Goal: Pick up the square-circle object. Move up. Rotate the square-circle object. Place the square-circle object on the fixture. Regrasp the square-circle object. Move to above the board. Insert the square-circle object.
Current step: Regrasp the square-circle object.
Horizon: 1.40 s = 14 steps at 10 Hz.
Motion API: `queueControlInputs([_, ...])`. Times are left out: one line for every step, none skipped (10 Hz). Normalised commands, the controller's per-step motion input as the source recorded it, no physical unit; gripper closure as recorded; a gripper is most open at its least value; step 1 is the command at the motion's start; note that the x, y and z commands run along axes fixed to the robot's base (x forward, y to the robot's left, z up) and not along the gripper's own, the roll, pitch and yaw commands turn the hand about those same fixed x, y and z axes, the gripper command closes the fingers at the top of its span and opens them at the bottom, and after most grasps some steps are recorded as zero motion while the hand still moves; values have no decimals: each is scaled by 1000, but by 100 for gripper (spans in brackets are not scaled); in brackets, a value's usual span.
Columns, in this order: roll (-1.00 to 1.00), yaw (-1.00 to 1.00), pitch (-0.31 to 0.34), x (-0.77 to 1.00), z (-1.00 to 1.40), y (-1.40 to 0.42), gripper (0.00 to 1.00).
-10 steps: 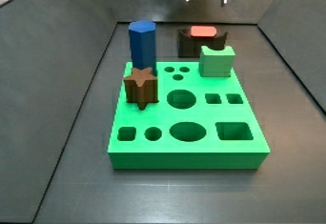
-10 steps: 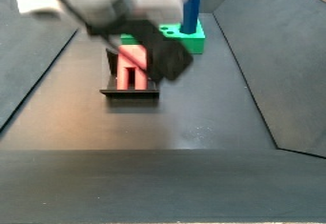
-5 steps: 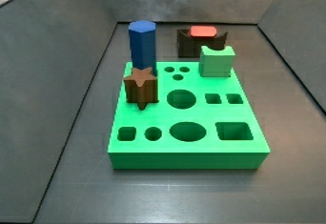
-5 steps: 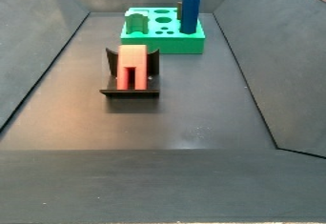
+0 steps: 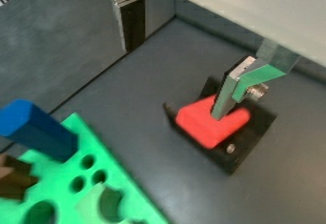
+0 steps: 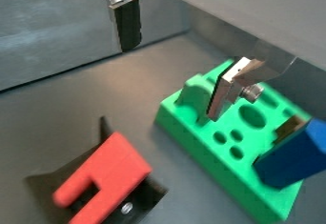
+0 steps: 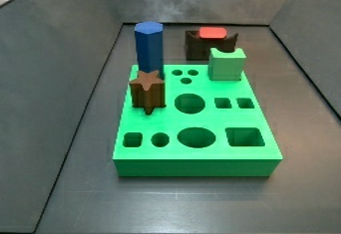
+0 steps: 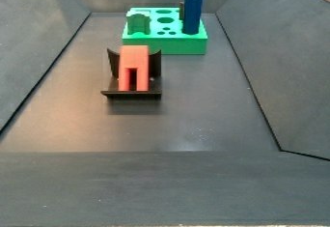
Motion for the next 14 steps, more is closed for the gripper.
queueControlInputs([1000, 25, 13, -13, 0, -17, 0])
queueControlInputs([1000, 26, 11, -12, 0, -17, 0])
queueControlInputs([1000, 27, 7, -9, 4, -18, 0])
queueControlInputs([1000, 28, 8, -13, 3, -16, 0])
queueControlInputs([1000, 30, 12, -7, 9, -16, 0])
queueControlInputs([1000, 32, 15, -1, 10, -15, 0])
queueControlInputs([1000, 34, 26, 18, 2, -22, 0])
queueControlInputs([1000, 36, 31, 26, -6, -22, 0])
queueControlInputs([1000, 39, 39, 41, -8, -22, 0])
queueControlInputs([1000, 44, 56, 55, -12, -24, 0])
queueControlInputs([1000, 53, 77, 75, -16, -30, 0])
queueControlInputs([1000, 59, 92, 82, -14, -29, 0])
queueControlInputs([1000, 76, 124, 96, -10, -36, 0])
queueControlInputs([1000, 88, 142, 103, -14, -37, 0])
